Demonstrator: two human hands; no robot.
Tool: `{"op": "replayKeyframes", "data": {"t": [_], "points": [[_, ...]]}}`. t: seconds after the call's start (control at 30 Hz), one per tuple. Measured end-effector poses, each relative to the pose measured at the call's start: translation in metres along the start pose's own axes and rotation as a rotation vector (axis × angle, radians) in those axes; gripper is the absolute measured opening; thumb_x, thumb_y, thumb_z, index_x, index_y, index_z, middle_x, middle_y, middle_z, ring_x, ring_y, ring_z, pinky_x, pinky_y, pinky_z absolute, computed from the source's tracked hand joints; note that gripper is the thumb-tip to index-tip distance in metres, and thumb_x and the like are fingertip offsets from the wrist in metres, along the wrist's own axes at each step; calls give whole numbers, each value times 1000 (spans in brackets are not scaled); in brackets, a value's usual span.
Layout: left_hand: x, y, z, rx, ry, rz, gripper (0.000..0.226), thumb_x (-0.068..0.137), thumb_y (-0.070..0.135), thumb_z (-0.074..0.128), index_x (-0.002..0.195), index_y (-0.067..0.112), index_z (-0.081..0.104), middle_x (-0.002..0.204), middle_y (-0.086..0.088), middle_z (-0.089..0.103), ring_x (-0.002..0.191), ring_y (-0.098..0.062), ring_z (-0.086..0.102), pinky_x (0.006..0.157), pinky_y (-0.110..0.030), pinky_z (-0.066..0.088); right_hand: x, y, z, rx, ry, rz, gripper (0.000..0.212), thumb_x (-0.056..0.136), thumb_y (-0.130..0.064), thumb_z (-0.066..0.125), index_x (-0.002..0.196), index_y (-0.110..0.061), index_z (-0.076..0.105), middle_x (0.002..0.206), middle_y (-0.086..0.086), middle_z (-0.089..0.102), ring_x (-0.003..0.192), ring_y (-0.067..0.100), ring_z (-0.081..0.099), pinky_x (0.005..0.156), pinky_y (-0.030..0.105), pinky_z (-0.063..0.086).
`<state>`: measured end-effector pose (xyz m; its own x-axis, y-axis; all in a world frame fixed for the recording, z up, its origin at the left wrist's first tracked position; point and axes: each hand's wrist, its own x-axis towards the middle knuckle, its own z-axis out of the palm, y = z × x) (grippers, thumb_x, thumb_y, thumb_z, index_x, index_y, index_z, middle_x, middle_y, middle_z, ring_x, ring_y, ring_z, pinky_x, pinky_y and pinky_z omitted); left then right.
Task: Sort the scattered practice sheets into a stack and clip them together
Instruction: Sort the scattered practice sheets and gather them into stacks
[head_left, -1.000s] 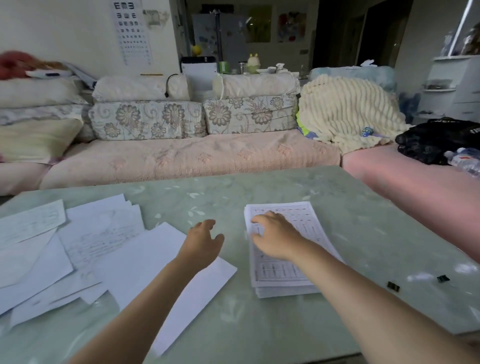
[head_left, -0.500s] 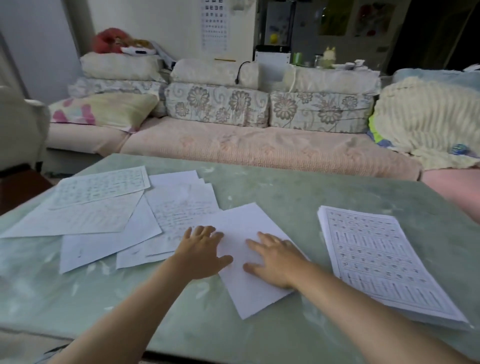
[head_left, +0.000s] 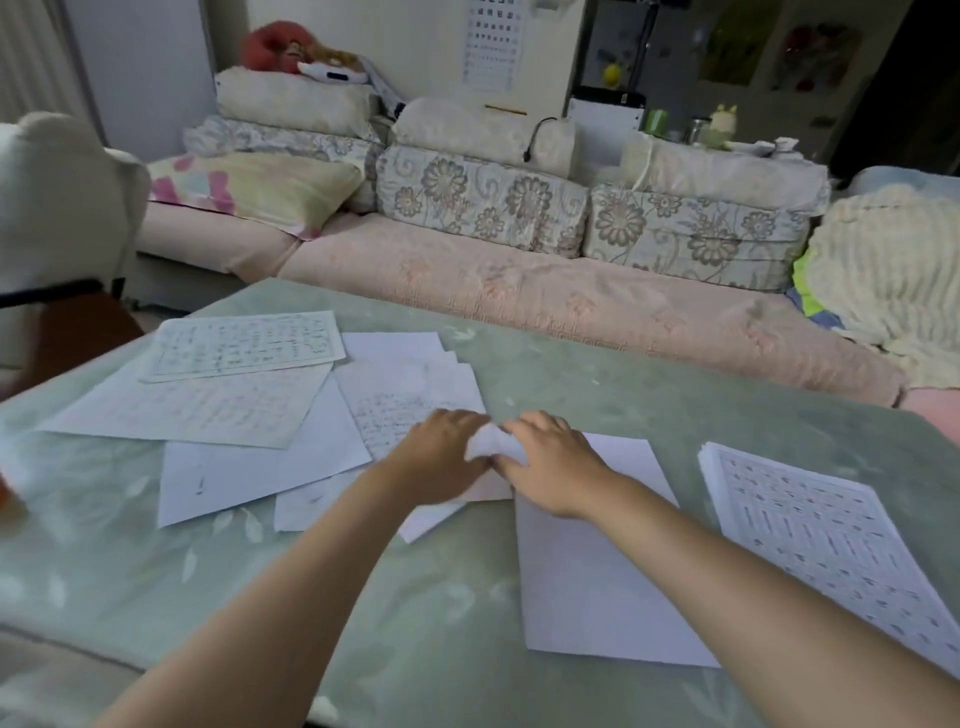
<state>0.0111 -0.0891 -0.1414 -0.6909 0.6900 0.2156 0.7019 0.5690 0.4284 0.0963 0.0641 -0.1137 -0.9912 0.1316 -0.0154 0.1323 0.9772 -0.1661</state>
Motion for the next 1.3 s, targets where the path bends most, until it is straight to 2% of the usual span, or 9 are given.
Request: {"op": "replayKeyframes", "data": {"t": [0.2,0.43,0.6,0.77,0.93,1.03,1.13,1.2,1.3], "points": [[-37,-119,-68,217,120,-376,72,85,51,61,147,23,36,152,-1,37,138,-25,30,111,-42,30,82,-92,12,83,-72,-164,60,97,-52,45,150,-24,34,156,1,30,143,25,28,116,43,27],[-79,-196,-87,148,-65,-704,117,65,86,52,154,24,9,163,-1,-1,150,-24,-4,121,-44,2,178,-187,41,20,-107,-246,70,94,-51,54,152,-20,30,158,7,28,145,29,27,116,43,28],[-80,-204,-87,260,129,-661,93,75,76,52,150,27,26,154,4,32,140,-23,27,111,-40,24,236,-215,52,-13,-121,-208,78,92,-51,54,155,-17,24,161,8,22,147,30,23,118,44,26],[-78,-211,-81,273,213,-658,74,80,70,51,143,34,38,143,8,44,131,-21,35,103,-37,29,278,-212,61,-21,-202,-134,94,88,-64,54,159,-24,9,167,2,4,154,23,5,123,46,14],[-73,-222,-81,238,370,-624,37,93,38,52,129,32,58,125,8,61,112,-21,48,89,-32,40,297,-202,60,-127,-45,-195,74,94,-57,52,154,-22,28,149,10,47,134,32,45,106,41,42],[-73,-224,-82,213,419,-630,39,94,13,50,129,28,59,120,4,65,110,-22,51,84,-33,45,298,-196,60,-272,35,-339,41,99,-18,46,139,-15,44,121,14,62,108,36,58,87,41,52],[-70,-218,-82,129,413,-661,63,84,-10,42,135,26,54,120,-4,63,114,-24,52,86,-33,45,295,-187,57,-295,130,-421,16,89,-4,46,78,-14,52,80,5,55,82,30,54,72,31,40],[-69,-220,-82,67,410,-660,74,76,-15,39,136,26,53,119,-5,63,112,-25,55,87,-32,47,288,-186,53,-170,190,-494,36,85,-9,53,57,-18,33,61,-1,38,70,24,41,74,30,32],[-70,-220,-80,-4,418,-605,75,75,-18,37,133,25,56,120,-1,65,110,-22,59,89,-30,49,266,-190,45,-29,275,-601,39,80,-13,57,51,-16,29,56,-2,33,64,22,38,69,28,30]]}}
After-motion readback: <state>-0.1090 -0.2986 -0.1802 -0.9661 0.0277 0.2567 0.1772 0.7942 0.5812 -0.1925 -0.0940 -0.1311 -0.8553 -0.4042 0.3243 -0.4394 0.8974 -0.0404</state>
